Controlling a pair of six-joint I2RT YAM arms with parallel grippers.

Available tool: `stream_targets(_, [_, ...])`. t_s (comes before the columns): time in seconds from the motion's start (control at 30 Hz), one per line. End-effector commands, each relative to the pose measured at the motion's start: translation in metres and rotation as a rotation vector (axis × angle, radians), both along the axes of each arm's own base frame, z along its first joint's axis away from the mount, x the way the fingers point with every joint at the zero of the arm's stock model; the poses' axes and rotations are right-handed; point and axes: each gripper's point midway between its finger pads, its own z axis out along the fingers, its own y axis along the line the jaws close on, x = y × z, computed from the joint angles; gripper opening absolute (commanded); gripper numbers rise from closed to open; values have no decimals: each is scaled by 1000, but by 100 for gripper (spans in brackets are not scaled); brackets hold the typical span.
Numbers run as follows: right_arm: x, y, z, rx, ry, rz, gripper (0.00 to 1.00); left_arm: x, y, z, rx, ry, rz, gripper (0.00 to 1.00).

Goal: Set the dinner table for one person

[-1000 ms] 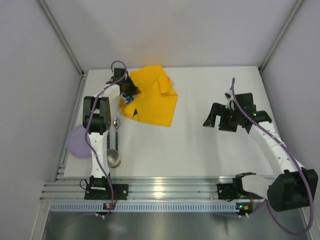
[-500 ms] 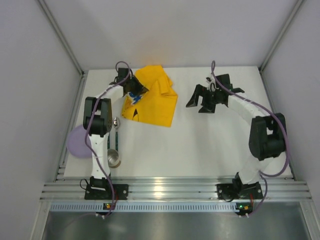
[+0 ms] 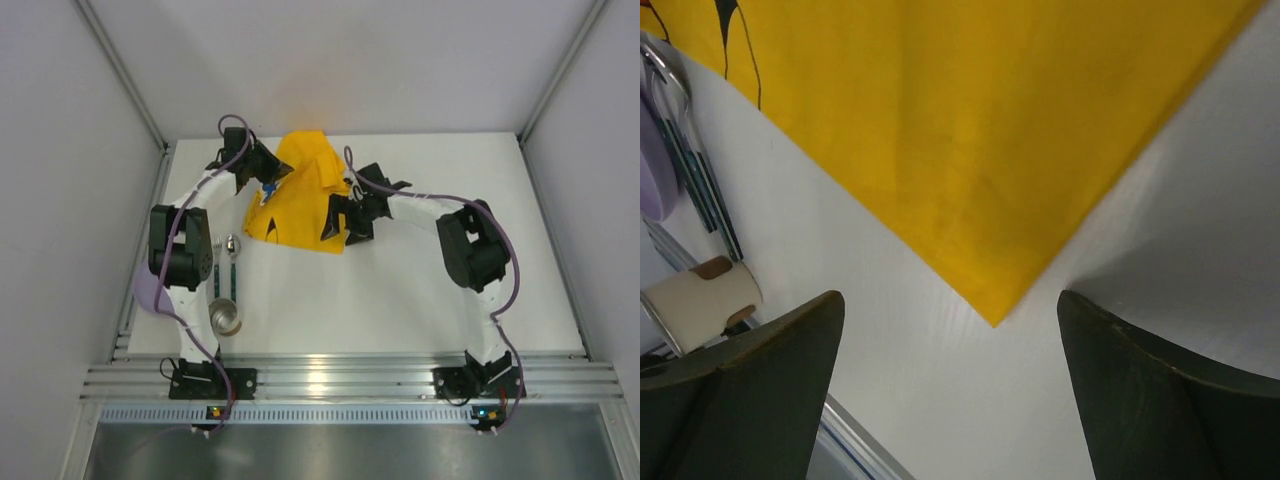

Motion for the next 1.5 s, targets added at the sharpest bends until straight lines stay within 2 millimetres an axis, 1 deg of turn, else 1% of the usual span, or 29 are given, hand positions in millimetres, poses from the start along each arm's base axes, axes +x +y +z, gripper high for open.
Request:
stream_targets(0.0, [-7, 28, -5, 6, 7, 34, 86, -1, 3, 44, -24, -86, 25, 0])
stream_targets(0.17, [-10, 43, -17, 5, 35, 32, 77, -7, 2, 55, -30, -97, 17, 0])
stream_targets(0.23, [-4, 47, -21, 6, 30, 18, 64, -11, 3, 55, -24, -91, 15, 0])
stream_targets(0.27, [-3, 48, -21, 14, 38, 8, 57, -13, 3, 59, -25, -96, 12, 0])
stream_targets(0.3, [-1, 53, -19, 36, 31, 11, 39, -15, 3, 57, -23, -92, 11, 0])
stream_targets(0.37, [4, 57, -19, 54, 39, -8, 22, -18, 4, 56, -21, -87, 11, 0])
stream_targets(0.4, [7, 58, -18, 57, 34, -20, 7, -21, 4, 56, -21, -83, 13, 0])
stream_targets(0.43, [9, 58, -19, 53, 32, -26, 0, -22, 4, 55, -23, -80, 14, 0])
stream_targets(0.6, [19, 54, -9, 59, 4, -50, 0, -23, 6, 62, -15, -88, 21, 0])
stream_targets(0.7, [49, 25, 22, 77, -56, -129, 0, -13, 9, 76, -1, -116, 31, 0])
stream_targets(0.77, [86, -16, 59, 90, -127, -225, 0, -5, 7, 80, -8, -123, 33, 0])
stream_targets(0.8, [93, -34, 68, 69, -122, -259, 0, 3, 6, 99, -15, -160, 31, 0])
stream_targets(0.83, [122, -61, 104, 88, -194, -314, 0, 11, 5, 97, -11, -160, 30, 0])
stream_targets(0.87, [136, -77, 137, 73, -255, -327, 0, 18, 3, 124, -21, -219, 22, 0])
stream_targets(0.93, [153, -115, 172, 30, -343, -355, 0, 23, 3, 151, -10, -291, 15, 0])
stream_targets(0.97, [151, -134, 181, -29, -342, -387, 0, 25, 7, 171, 2, -339, 32, 0])
stream_targets(1.0, [156, -154, 221, -36, -426, -420, 0, 23, 13, 185, 23, -383, 46, 0])
stream_targets(1.03, [152, -167, 232, -68, -458, -429, 0, 9, 20, 215, 35, -442, 64, 0])
stream_targets(1.1, [127, -205, 246, -167, -471, -509, 0, -10, 42, 209, 111, -436, 155, 0])
stream_targets(1.13, [115, -216, 244, -200, -468, -523, 0, -24, 51, 167, 145, -348, 180, 0])
stream_targets(1.17, [103, -229, 238, -244, -457, -556, 0, -50, 60, 188, 148, -390, 218, 0])
stream_targets(1.23, [62, -243, 208, -295, -381, -566, 0, -77, 66, 164, 138, -348, 249, 0])
stream_targets(1.27, [50, -245, 196, -306, -362, -569, 0, -100, 68, 110, 150, -235, 239, 0])
stream_targets(1.3, [22, -249, 167, -337, -298, -565, 0, -121, 67, 110, 121, -229, 244, 0])
stream_targets(1.33, [10, -251, 153, -345, -270, -574, 0, -146, 68, 58, 126, -114, 239, 0])
stream_targets(1.37, [2, -252, 141, -352, -254, -573, 0, -159, 68, 45, 111, -83, 239, 0])
stream_targets(1.4, [-19, -254, 112, -376, -186, -560, 0, -174, 66, 43, 75, -75, 246, 0])
stream_targets(1.43, [-26, -254, 100, -384, -158, -558, 0, -193, 64, 12, 69, 0, 232, 0])
stream_targets(1.47, [-34, -254, 82, -390, -123, -543, 0, -200, 62, 5, 56, 15, 223, 0])
